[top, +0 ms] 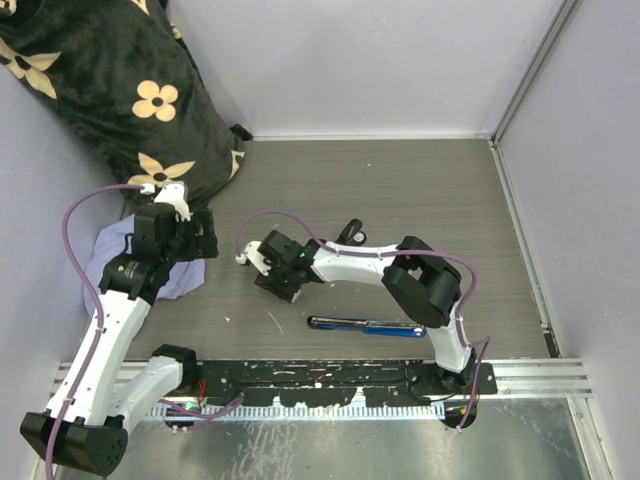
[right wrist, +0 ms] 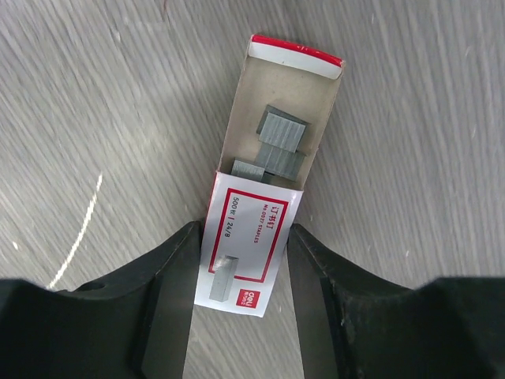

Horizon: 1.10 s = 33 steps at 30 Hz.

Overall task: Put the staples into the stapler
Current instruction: Move the staple box to the center of the board, then adjust the staple box at the center of the board.

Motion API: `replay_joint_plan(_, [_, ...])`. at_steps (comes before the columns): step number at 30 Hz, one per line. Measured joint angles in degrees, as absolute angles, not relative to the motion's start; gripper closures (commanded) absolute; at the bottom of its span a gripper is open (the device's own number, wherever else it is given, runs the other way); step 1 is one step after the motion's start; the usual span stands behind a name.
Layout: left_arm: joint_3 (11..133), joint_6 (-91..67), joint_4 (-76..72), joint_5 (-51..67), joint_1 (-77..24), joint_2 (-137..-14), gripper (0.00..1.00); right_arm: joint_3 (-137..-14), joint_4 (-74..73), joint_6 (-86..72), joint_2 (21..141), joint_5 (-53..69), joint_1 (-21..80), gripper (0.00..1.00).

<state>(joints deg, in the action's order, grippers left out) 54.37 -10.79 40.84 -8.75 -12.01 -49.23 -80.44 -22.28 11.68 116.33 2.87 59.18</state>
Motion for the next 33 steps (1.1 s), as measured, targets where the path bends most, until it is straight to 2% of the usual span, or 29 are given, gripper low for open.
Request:
replay_joint_plan(3, [53.67,-10.81,40.62,-8.01,-12.01,-49.08,0.02,-76.05,-21.58,11.44,113.21,2.15,59.18,0.44])
replay_joint_plan(12, [53.3,-10.81,40.53,-6.59,-12.01,-48.16,0.02,-70.67,-21.56,9.89,108.73,0.51,59.07,0.16])
replay_joint_plan(15, [53.1,-10.81,40.53,-6.22,-12.01,-47.0,0.02,-70.59,-22.46,8.97,107.28,-0.01,59.09,0.12])
replay_joint_plan(19, [53.1,-10.81,40.56,-6.28,-12.01,-45.98,0.02,-70.57,-22.63,5.26,102.26,-0.8,59.07,0.14])
replay_joint_plan(22, [53.1,-10.83,40.56,-6.44,-12.01,-45.47,0.02,-70.61,-22.39,-1.61,97.82,-0.4,59.07,0.25])
replay_joint_plan(25, [53.08,-10.83,40.58,-6.72,-12.01,-45.01,0.02,-70.15,-20.23,-10.94,95.46,2.37,59.24,0.31])
replay_joint_plan(33, [52.97,-10.83,40.56,-6.81,-12.01,-44.36,0.02,-65.71,-15.73,-27.75,99.44,6.35,66.13,0.32])
